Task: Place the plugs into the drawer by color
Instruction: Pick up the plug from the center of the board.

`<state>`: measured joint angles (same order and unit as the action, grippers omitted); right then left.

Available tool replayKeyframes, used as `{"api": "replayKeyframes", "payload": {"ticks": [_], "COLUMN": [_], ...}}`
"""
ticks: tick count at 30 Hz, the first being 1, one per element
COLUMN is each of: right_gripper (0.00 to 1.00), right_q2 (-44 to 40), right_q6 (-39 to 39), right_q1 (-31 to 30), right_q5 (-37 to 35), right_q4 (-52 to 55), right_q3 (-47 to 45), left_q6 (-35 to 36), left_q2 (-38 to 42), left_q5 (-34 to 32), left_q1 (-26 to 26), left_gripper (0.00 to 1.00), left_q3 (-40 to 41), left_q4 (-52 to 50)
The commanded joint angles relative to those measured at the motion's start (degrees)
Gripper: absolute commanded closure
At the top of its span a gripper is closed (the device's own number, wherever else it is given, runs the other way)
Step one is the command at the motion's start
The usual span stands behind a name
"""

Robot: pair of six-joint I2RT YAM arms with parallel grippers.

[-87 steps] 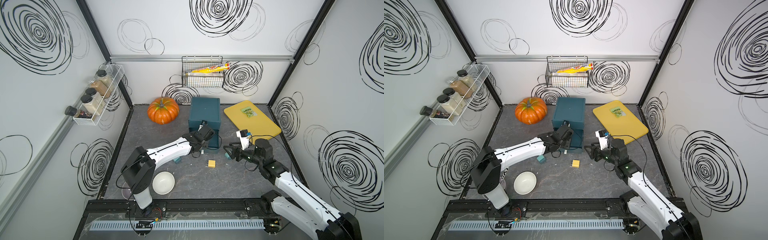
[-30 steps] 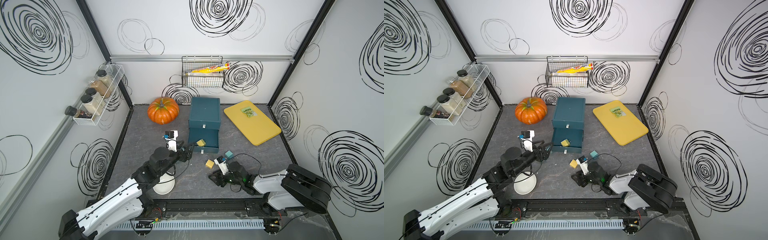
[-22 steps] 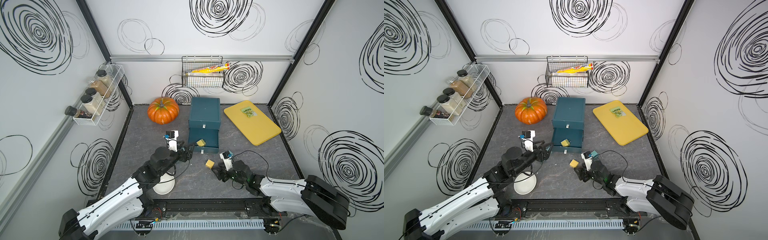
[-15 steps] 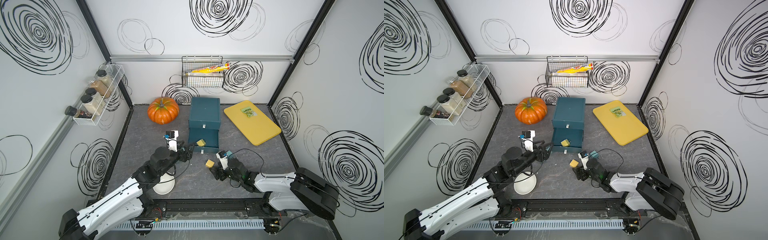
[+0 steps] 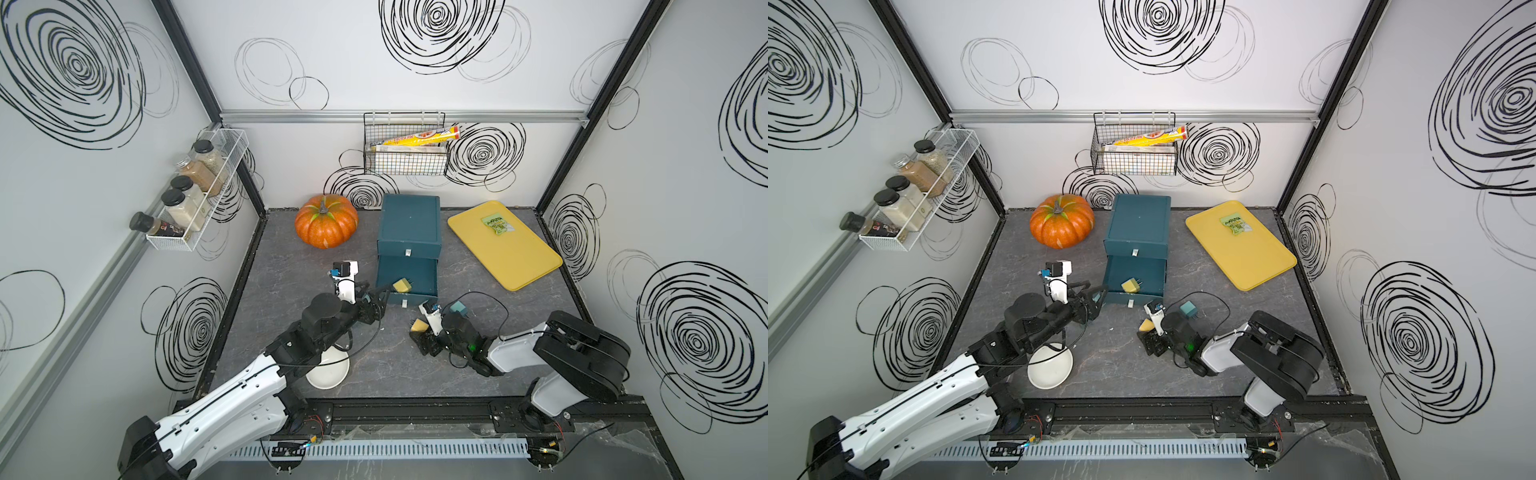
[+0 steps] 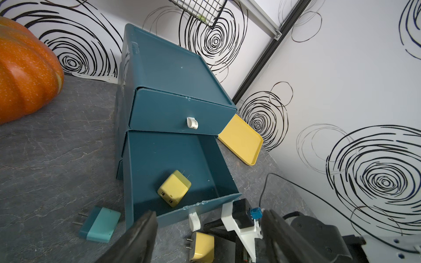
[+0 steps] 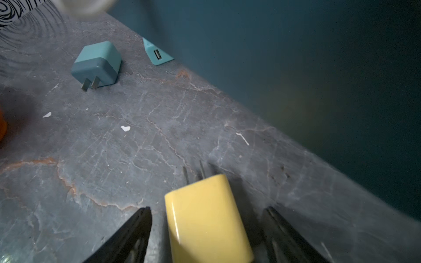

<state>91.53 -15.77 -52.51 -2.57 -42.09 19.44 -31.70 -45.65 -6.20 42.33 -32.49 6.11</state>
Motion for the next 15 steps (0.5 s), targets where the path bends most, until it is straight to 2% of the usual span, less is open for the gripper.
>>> {"api": "replayKeyframes", "payload": {"ticks": [1,10,15], "right_gripper": [0.24,0.45,0.47], "right_q2": [1.22,0.79,3.62], "right_q6": [0.92,-0.49,-0.74], "right_q1": [-0.09,-0.67,-2.43], "right_q5": [1.97,0.60,-3.02], "right_q4": [0.86,1.77,4.51], "right_q3": [-0.35,-2.21,-0.51], "left_q6": [0.74,0.47,0.58], "left_q2": [0.29,0.21,0.36], "left_q5": [0.68,1.55,1.15], "left_q1": [-0.01,-0.05,0.06], "left_gripper": [0.21,0.21,0.21], "left_q3": [-0.46,-0.56,-0.56], "left_q4": [2.47,2.62,2.31]}}
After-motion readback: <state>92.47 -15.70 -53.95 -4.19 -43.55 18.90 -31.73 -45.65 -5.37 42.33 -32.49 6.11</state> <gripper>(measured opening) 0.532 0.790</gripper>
